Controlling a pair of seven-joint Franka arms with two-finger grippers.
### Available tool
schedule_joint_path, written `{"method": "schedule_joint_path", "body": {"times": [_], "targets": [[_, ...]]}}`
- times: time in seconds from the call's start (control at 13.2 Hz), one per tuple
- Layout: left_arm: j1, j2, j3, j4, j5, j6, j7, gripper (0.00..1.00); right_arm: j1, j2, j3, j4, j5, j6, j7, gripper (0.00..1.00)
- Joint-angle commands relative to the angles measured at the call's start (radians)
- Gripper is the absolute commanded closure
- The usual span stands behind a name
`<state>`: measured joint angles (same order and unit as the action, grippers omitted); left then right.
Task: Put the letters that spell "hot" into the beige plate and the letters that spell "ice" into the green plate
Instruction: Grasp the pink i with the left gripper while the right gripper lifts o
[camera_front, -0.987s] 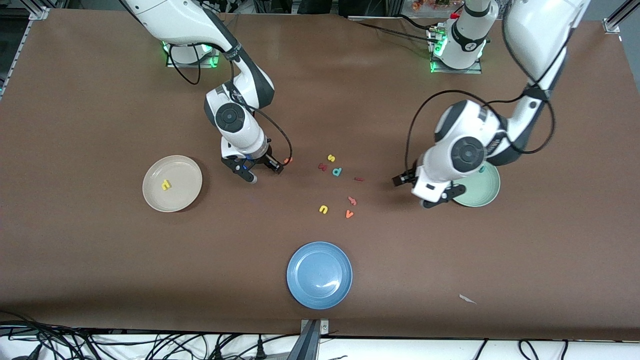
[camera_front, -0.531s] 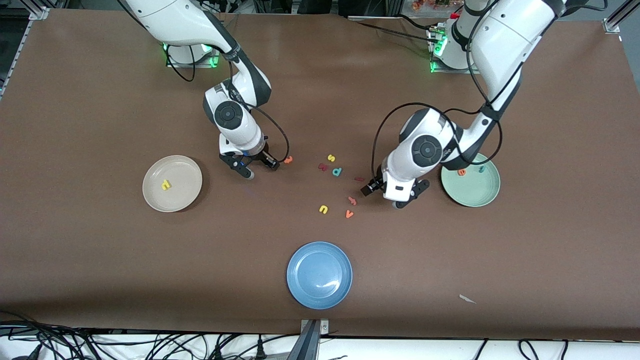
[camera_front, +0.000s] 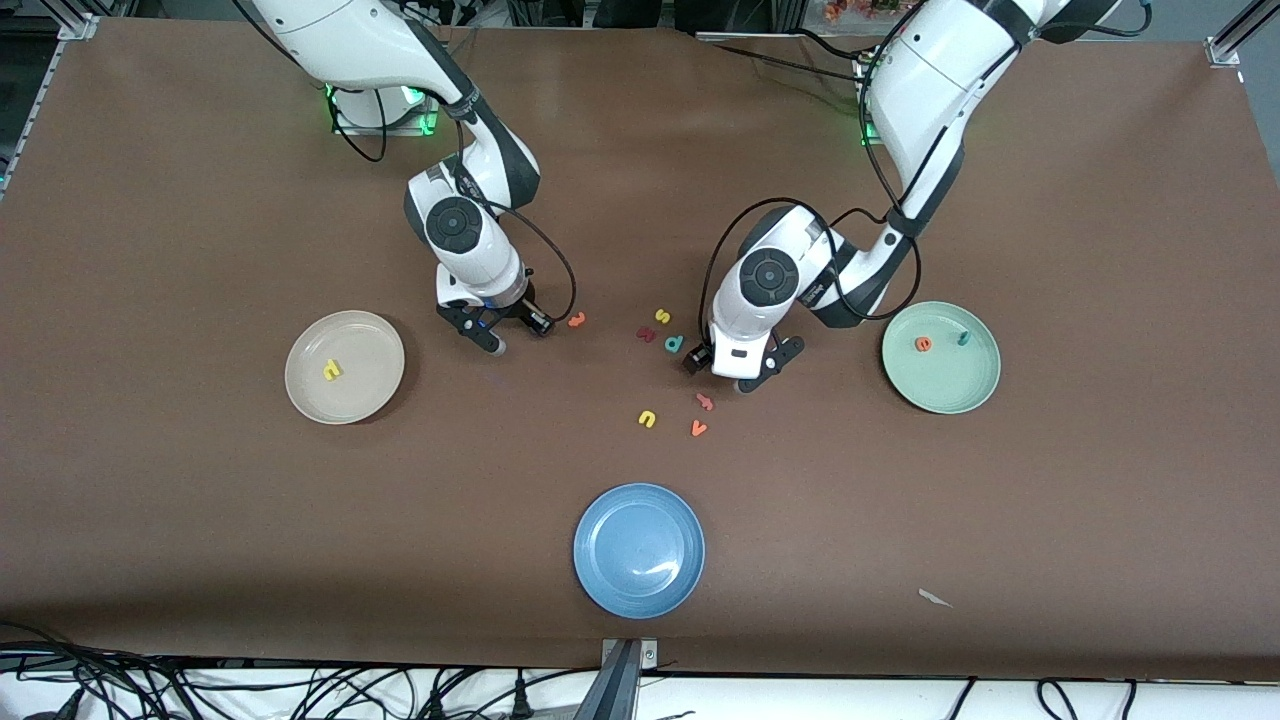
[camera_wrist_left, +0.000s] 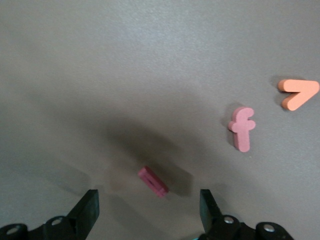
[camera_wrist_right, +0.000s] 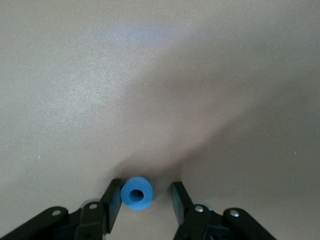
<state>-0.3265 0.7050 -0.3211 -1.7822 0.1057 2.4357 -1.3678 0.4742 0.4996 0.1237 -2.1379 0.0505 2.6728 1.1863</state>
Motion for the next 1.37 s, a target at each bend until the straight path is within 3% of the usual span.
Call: {"method": "schedule_joint_path", "body": {"times": [0.0,0.08,0.23,0.3,0.53,0.76,0.91,1.29], "targets": [[-0.016,0.033,0.014,0.047,0.028,-0.003,-0.039,0.41,0.007,-0.012,-0.007,-0.03,-0.018,0.033,0.012,0.64],[-0.016,0.043,0.014,0.056,0.028,-0.003,-0.039,0.5,0.009,-0.012,-0.007,-0.028,-0.018,0.033,0.012,0.7],[-0.019,0.048,0.025,0.058,0.029,-0.003,-0.039,0.53,0.007,-0.013,-0.007,-0.03,-0.018,0.032,0.007,0.85],[-0.019,0.048,0.028,0.058,0.029,-0.003,-0.037,0.58,0.007,-0.019,-0.01,-0.03,-0.018,0.027,0.001,0.88],[-0.017,0.048,0.03,0.058,0.031,-0.003,-0.033,0.97,-0.003,-0.116,-0.056,-0.019,-0.02,-0.073,-0.092,0.88],[0.001,0.031,0.028,0.058,0.087,-0.024,-0.028,1.0,-0.113,-0.213,-0.07,0.045,-0.017,-0.319,-0.307,0.88],[0.033,-0.013,0.022,0.06,0.095,-0.105,0.031,1.0,-0.184,-0.24,-0.076,0.081,-0.015,-0.416,-0.46,0.88],[0.251,-0.151,-0.067,0.055,0.023,-0.442,0.417,1.0,-0.198,-0.26,-0.265,0.092,-0.012,-0.507,-0.824,0.87]]}}
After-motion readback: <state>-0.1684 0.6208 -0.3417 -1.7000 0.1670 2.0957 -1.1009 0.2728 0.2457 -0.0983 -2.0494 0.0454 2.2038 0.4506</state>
